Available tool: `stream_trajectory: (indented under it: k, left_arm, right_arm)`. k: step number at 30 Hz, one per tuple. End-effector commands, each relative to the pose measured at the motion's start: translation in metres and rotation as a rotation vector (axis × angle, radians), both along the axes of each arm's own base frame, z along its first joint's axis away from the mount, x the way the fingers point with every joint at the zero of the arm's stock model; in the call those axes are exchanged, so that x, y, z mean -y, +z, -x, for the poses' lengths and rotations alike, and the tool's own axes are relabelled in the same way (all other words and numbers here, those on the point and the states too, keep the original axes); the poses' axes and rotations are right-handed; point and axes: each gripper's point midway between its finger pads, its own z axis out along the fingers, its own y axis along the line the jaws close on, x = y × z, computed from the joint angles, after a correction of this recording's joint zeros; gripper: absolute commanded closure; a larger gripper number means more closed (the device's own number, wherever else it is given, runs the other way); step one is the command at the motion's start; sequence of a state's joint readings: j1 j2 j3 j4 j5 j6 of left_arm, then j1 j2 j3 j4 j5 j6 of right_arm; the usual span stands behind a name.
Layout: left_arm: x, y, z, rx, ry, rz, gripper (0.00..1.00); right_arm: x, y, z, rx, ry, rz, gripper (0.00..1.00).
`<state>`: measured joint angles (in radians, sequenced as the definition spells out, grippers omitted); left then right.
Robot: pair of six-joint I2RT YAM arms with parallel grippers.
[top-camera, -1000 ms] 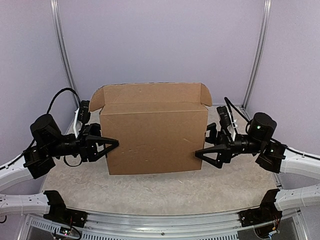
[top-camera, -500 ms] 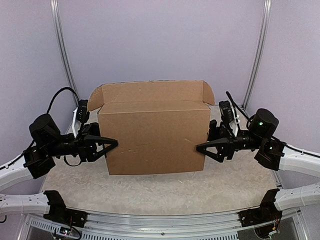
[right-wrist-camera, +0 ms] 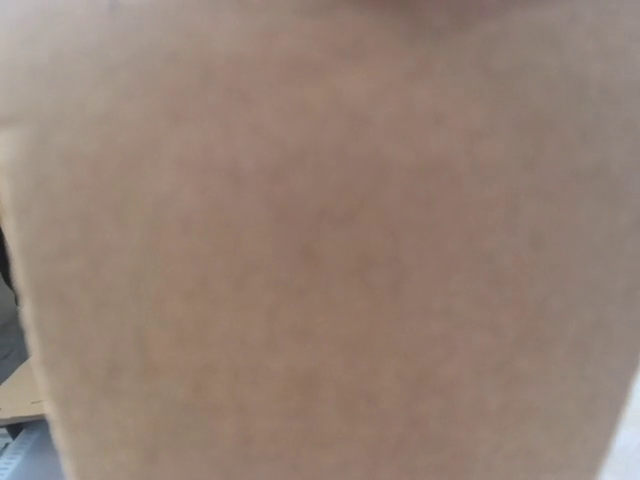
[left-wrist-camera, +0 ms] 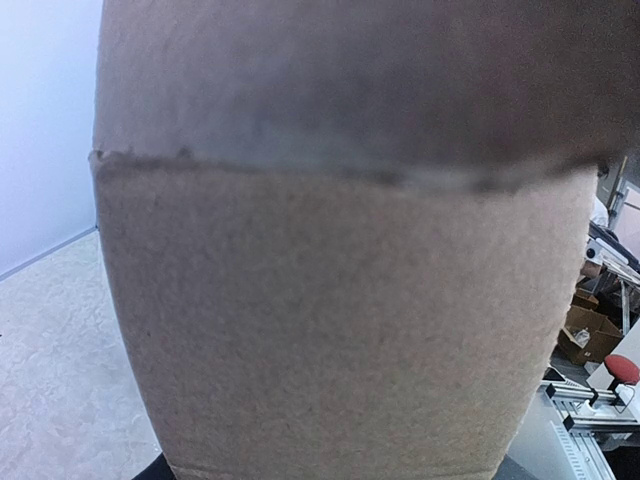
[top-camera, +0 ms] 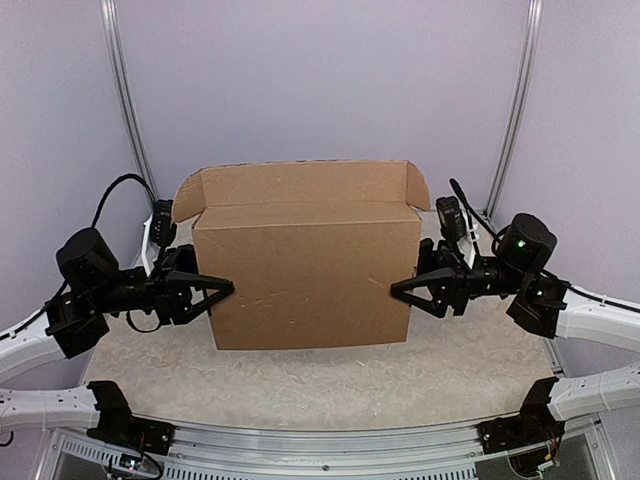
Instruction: Fold the paper box
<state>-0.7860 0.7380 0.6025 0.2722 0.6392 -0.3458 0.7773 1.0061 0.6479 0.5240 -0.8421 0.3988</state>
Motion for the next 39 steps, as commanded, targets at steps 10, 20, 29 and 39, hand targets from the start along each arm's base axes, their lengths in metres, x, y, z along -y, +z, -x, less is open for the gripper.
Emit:
stream_trajectory:
  k: [10, 20, 29, 39]
  left_arm:
    - [-0.001, -0.005, -0.014, -0.004, 0.076, -0.044, 0.33]
    - [-0.026, -0.007, -0.035, -0.007, 0.256, -0.106, 0.14]
    - [-0.061, -0.004, -0.053, 0.009, 0.462, -0.16, 0.09]
    - [-0.056, -0.024, -0.088, -0.039, 0.563, -0.273, 0.14]
  right_arm:
    - [0.002, -0.002, -0.011, 0.039, -0.077, 0.051, 0.77]
    - [0.012, -0.039, -0.026, 0.108, -0.212, 0.182, 0.78]
    - [0.017, -0.066, -0.022, 0.264, -0.231, 0.115, 0.84]
    - [0.007, -0.108, -0.036, 0.357, -0.247, 0.169, 0.89]
